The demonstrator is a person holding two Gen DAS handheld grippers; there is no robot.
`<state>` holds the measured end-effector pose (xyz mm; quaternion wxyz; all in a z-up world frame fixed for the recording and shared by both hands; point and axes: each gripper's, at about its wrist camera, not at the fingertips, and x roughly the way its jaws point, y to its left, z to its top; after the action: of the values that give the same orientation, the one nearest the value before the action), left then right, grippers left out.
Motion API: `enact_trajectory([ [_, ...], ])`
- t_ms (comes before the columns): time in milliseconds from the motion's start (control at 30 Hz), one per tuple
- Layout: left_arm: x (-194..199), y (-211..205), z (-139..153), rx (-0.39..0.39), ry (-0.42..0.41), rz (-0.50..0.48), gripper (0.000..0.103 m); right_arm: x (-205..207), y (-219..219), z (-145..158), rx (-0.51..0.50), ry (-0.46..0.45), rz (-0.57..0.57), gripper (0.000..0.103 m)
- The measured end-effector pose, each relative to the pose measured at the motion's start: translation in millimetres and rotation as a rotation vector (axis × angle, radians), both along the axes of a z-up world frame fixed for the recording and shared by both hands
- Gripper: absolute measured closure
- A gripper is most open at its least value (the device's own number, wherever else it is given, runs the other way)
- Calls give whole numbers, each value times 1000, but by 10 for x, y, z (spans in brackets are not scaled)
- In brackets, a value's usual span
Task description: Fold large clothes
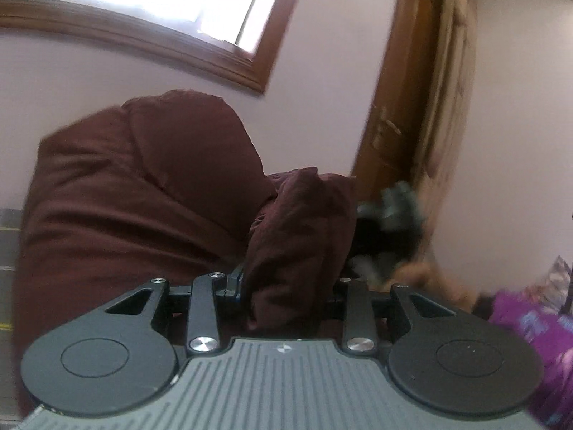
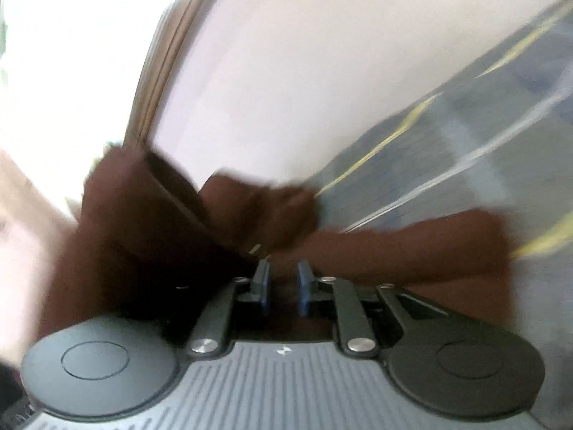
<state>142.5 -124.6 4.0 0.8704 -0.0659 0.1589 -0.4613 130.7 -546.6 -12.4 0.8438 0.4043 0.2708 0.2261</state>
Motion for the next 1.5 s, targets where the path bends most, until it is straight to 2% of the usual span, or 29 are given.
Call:
enact_trajectory([
  [67, -29, -112, -85, 25, -17, -16, 69, -278, -366, 12, 53, -10, -85, 62],
  [133, -52, -224, -168, 41, -25, -28, 68, -510, -596, 71, 72, -4, -169, 24],
  [200, -81, -319, -223, 65, -28, -41, 67, -651, -732, 120, 97, 16, -219, 9],
  [300, -115, -426, -268, 87, -49, -48, 66, -801, -734, 242, 158, -19, -173, 7],
  [433, -115, -516, -272, 94, -49, -53, 61, -669, -359, 362, 53, 15, -72, 3],
  [600, -109, -566, -220, 102, -62, -46, 54, -307, 193, 612, -128, -12, -7, 0],
  [667, -99, -566, -196, 107, -65, -51, 53, -190, 453, 695, -287, -43, 20, 4],
  [700, -105, -572, -160, 108, -64, -54, 53, -156, 616, 734, -427, -57, 27, 23],
  [733, -104, -527, -105, 100, -56, -56, 53, -140, 737, 736, -526, -67, 39, 40],
  [767, -107, -435, -44, 83, -36, -64, 53, -183, 776, 739, -557, -73, 43, 46],
  [800, -138, -355, -6, 65, -20, -70, 53, -234, 804, 754, -594, -93, 42, 57],
  [833, -157, -245, 82, 41, -18, -63, 46, -317, 813, 782, -631, -121, 37, 64],
  [867, -187, -155, 154, 19, -38, -47, 41, -404, 805, 787, -656, -142, 23, 67],
  [900, -223, -69, 229, 3, -75, -15, 29, -484, 780, 782, -678, -151, -2, 74],
  [933, -242, 12, 305, -9, -111, 18, 22, -560, 746, 777, -692, -154, -20, 80],
  [1000, -208, 152, 430, -39, -159, 69, 17, -688, 707, 726, -702, -155, -40, 84],
  [1067, -69, 184, 473, -13, -190, 130, 14, -734, 665, 661, -684, -138, -49, 87],
  [1100, 36, 181, 456, 1, -176, 154, 18, -735, 647, 629, -673, -134, -57, 88],
  [1167, 333, 170, 360, 21, -86, 166, 30, -663, 605, 542, -647, -130, -74, 88],
  [1200, 468, 140, 298, 35, -33, 168, 44, -693, 578, 545, -634, -128, -78, 88],
  [1233, 606, 120, 213, 44, 25, 170, 49, -723, 539, 550, -614, -124, -86, 89],
  [1300, 716, 106, 81, 28, 57, 184, 49, -740, 457, 508, -533, -123, -88, 87],
  [1367, 693, 54, 62, 18, 51, 170, 49, -728, 343, 465, -435, -95, -102, 83],
  [1400, 691, 58, 45, 12, 54, 156, 48, -713, 300, 448, -392, -90, -99, 69],
  [1433, 676, -1, 26, 19, 57, 141, 44, -708, 284, 453, -355, -93, -106, 47],
  [1467, 687, -50, 13, 28, 53, 130, 43, -706, 272, 449, -316, -94, -126, 35],
  [1500, 713, -101, -2, 31, 53, 120, 43, -681, 257, 446, -271, -88, -122, 10],
])
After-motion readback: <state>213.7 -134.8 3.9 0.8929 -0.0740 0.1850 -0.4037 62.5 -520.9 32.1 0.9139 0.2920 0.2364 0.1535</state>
